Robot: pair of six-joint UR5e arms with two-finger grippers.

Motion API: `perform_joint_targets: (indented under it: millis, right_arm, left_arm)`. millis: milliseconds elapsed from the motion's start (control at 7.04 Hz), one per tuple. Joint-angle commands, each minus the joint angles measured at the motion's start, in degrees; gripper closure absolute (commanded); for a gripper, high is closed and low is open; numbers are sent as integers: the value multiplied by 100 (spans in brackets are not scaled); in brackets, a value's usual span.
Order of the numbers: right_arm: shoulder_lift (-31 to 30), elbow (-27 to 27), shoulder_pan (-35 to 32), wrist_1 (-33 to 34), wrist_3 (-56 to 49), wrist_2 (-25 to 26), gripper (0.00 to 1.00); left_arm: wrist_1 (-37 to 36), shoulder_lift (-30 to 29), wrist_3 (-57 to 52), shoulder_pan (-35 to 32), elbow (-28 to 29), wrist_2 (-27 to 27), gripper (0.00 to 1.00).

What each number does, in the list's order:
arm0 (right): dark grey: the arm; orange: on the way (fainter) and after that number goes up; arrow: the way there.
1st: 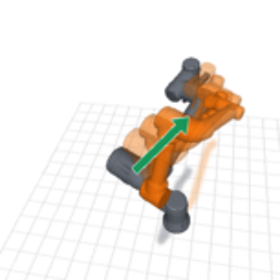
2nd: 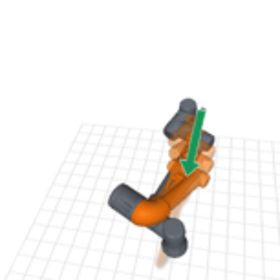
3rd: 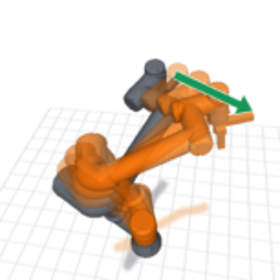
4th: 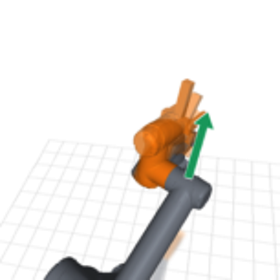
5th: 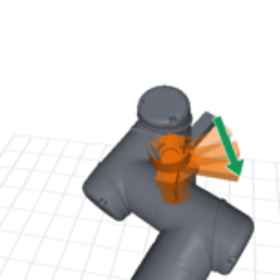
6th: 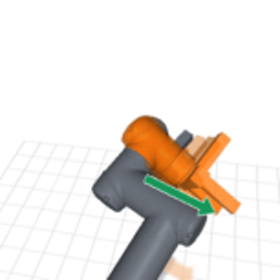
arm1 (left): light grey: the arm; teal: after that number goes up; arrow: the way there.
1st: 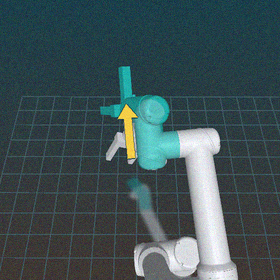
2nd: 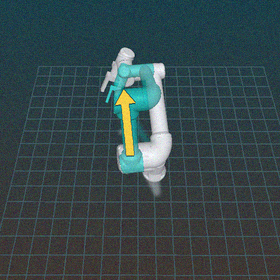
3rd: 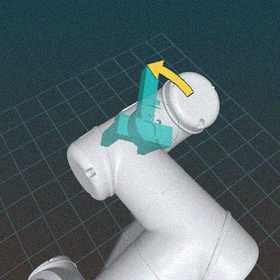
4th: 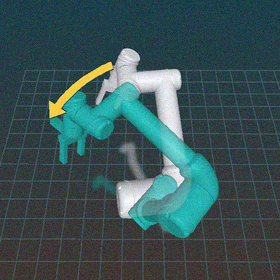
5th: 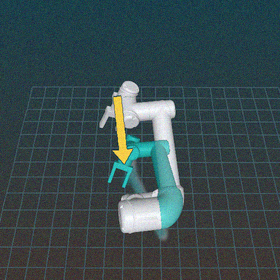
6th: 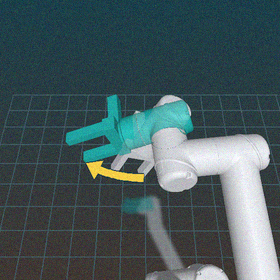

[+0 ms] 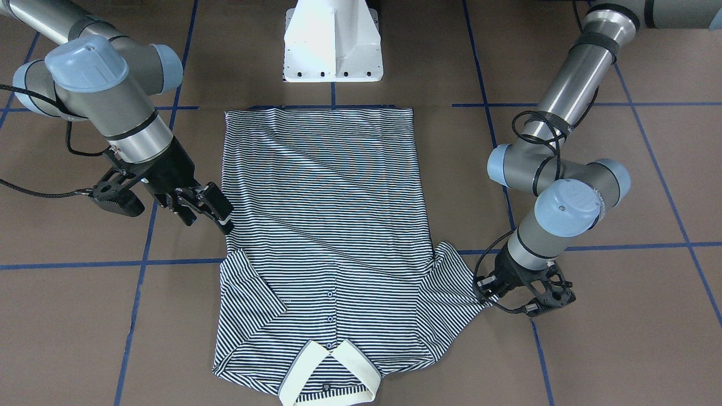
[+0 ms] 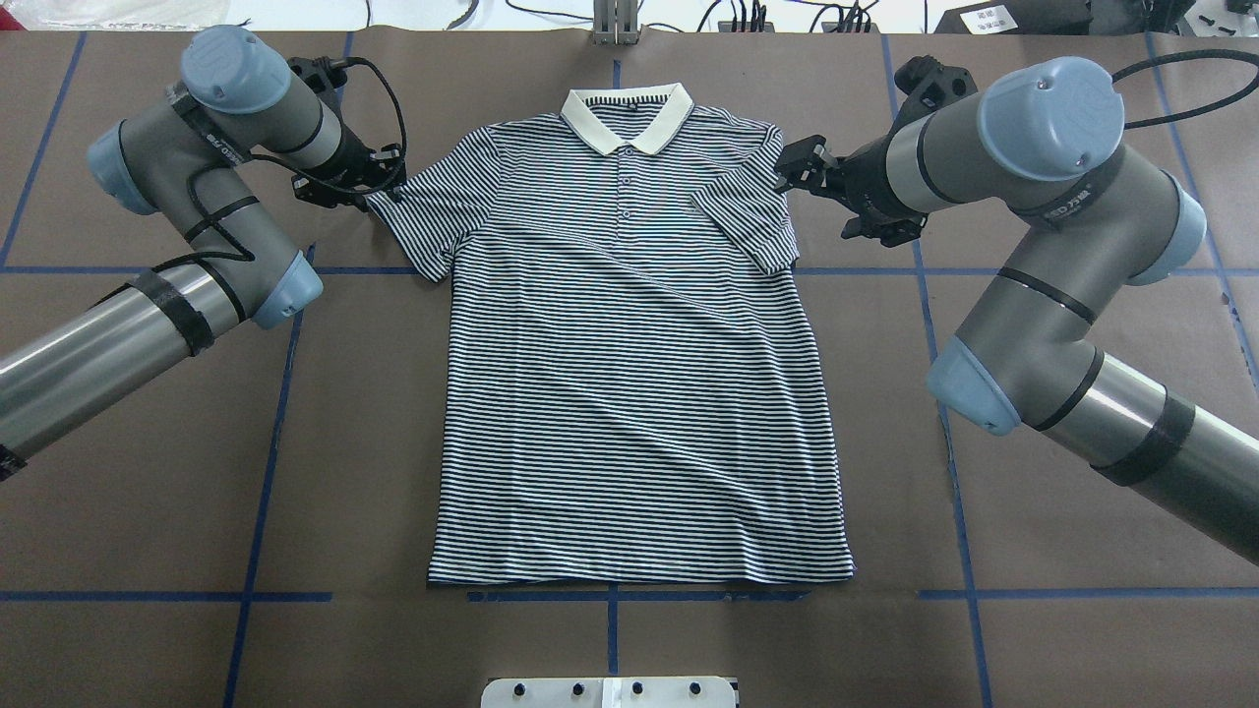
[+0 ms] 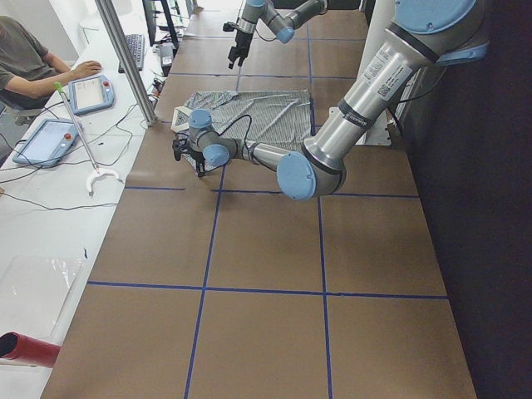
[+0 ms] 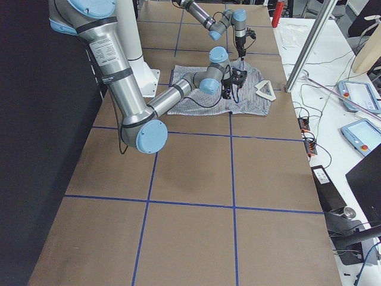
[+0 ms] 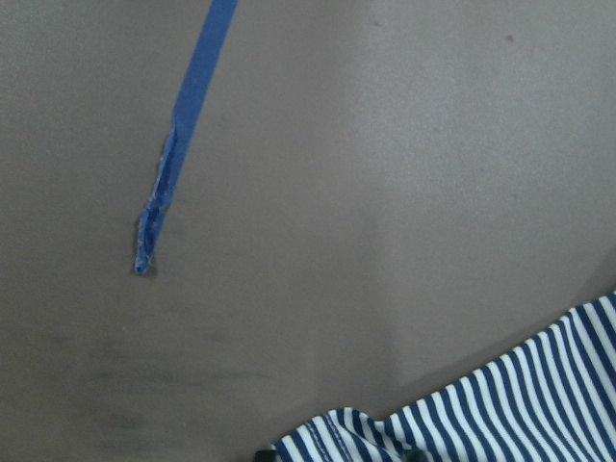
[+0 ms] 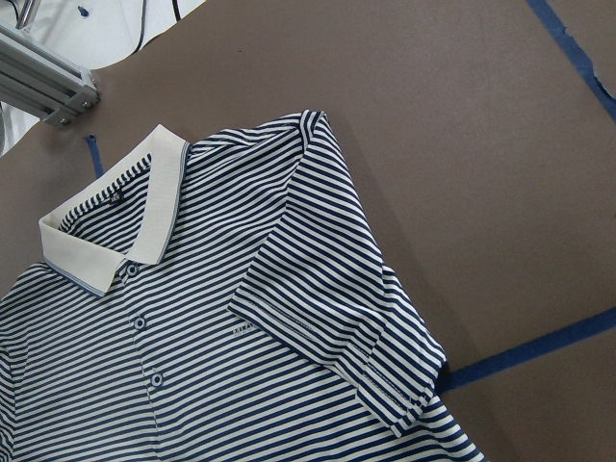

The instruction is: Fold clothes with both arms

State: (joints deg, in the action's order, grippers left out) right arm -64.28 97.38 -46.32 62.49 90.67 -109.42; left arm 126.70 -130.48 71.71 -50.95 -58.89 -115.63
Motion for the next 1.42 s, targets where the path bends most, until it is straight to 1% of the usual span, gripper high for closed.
perform_joint_targets:
  millis: [0, 284, 426, 569, 711, 853, 995, 1137, 1279]
  right_arm:
    - [4, 9, 0, 0, 3, 0, 0]
    - [4, 0, 0, 0, 3, 0, 0]
    - [-5, -9, 18, 0, 3, 0, 0]
    - [-5, -9, 27, 0, 3, 0, 0]
    - [-5, 0, 27, 0, 3, 0, 0]
    - [-5, -9, 35, 0, 3, 9, 0]
    - [-5, -9, 53, 0, 3, 9, 0]
    - [-40, -9, 62, 0, 3, 9, 0]
    - [-58, 0, 62, 0, 3, 9, 0]
  left_arm:
    - [-4, 5, 1, -3, 0, 31, 100]
    - [-74, -12, 1, -38, -191, -12, 100]
    - [-249, -21, 27, -46, -524, -126, 100]
    - [-694, -73, 79, -38, -910, -240, 100]
    - [-1090, -187, 158, -20, -1140, -215, 100]
    - [-1129, -449, 568, 76, -1116, -197, 100]
    - [-1129, -608, 755, 329, -1090, -145, 100]
    - [-1069, -810, 852, 444, -837, 143, 100]
    - [-964, -1169, 862, 524, -330, 198, 100]
